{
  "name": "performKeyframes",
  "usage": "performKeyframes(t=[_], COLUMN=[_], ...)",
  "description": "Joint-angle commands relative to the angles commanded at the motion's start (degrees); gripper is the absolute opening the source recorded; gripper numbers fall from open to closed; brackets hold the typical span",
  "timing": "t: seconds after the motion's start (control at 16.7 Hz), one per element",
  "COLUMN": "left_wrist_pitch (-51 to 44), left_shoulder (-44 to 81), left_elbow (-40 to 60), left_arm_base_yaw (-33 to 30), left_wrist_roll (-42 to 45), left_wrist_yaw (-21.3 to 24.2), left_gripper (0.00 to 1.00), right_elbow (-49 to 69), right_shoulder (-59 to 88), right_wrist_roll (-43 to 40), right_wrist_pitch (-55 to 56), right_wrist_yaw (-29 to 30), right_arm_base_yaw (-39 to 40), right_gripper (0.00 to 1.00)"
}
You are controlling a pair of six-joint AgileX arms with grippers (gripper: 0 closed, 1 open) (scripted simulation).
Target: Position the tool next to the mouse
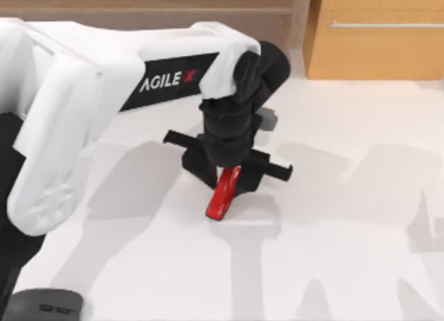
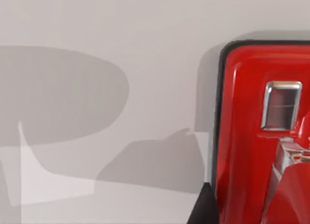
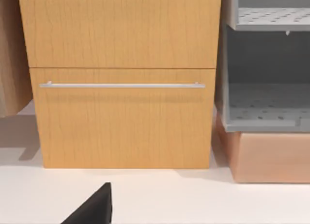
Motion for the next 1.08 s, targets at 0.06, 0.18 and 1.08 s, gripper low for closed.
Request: performKeyframes(t=[0.06, 0.18, 1.08], left_wrist_pitch=[-0.02, -0.73, -3.77], left_shoulder=[-0.06, -0.45, -7.31], left_elbow=[0.04, 0.75, -2.63], left_arm_base_yaw=[0.09, 0.09, 5.54], left_wrist_roll=[0.05, 0.04, 1.27], left_wrist_yaw=[0.01, 0.00, -0.01], left_gripper=[0.00, 0.00, 0.00], right_elbow=[0.00, 0.00, 0.00], right_shoulder=[0.00, 0.00, 0.00], right_wrist_roll=[0.00, 0.00, 0.00], right_wrist_pitch=[0.00, 0.00, 0.00], right_wrist_yaw=[0.00, 0.00, 0.00], right_arm_base_yaw=[0.00, 0.00, 0.00], right_gripper=[1.00, 1.00, 1.00])
